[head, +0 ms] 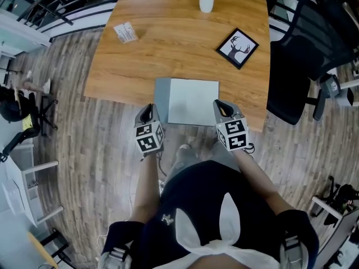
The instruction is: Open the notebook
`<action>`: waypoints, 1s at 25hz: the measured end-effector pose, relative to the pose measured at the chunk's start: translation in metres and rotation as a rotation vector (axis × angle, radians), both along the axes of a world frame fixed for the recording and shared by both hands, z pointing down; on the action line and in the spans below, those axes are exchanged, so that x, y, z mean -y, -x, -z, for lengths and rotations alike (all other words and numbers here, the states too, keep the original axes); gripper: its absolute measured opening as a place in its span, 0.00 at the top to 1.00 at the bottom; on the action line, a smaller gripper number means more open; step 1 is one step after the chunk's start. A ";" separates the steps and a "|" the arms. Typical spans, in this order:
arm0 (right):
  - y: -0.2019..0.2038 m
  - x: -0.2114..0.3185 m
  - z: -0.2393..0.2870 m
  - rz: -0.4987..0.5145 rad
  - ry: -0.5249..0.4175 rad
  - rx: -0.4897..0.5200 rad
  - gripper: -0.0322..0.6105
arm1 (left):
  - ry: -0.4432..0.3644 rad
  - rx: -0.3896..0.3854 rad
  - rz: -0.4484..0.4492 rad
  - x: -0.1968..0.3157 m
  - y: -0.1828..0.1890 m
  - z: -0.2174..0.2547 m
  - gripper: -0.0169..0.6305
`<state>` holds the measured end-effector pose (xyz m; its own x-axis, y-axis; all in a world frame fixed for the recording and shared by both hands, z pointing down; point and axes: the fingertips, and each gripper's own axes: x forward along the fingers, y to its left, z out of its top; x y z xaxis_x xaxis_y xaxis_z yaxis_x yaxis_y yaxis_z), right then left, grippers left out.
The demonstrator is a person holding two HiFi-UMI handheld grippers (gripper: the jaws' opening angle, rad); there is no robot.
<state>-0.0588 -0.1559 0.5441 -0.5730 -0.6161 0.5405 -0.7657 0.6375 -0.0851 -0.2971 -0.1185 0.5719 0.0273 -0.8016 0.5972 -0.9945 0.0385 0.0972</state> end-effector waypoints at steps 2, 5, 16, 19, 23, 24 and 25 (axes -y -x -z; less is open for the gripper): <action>0.000 0.000 0.005 0.022 -0.001 0.012 0.95 | -0.037 -0.008 -0.015 0.004 -0.011 0.014 0.94; 0.001 -0.001 0.016 0.052 -0.009 0.034 0.95 | -0.085 -0.010 -0.042 0.007 -0.029 0.034 0.94; 0.002 -0.005 0.042 0.120 -0.056 0.073 0.95 | -0.188 -0.016 -0.171 0.011 -0.093 0.074 0.83; 0.001 -0.008 0.046 0.132 -0.066 0.081 0.95 | -0.217 0.007 -0.187 0.009 -0.104 0.081 0.87; -0.002 -0.011 0.052 0.145 -0.079 0.085 0.95 | -0.237 0.018 -0.204 0.007 -0.114 0.086 0.92; -0.003 -0.012 0.053 0.147 -0.083 0.086 0.95 | -0.242 0.017 -0.209 0.006 -0.116 0.088 0.93; -0.004 -0.013 0.055 0.149 -0.088 0.087 0.96 | -0.246 0.015 -0.213 0.006 -0.118 0.090 0.94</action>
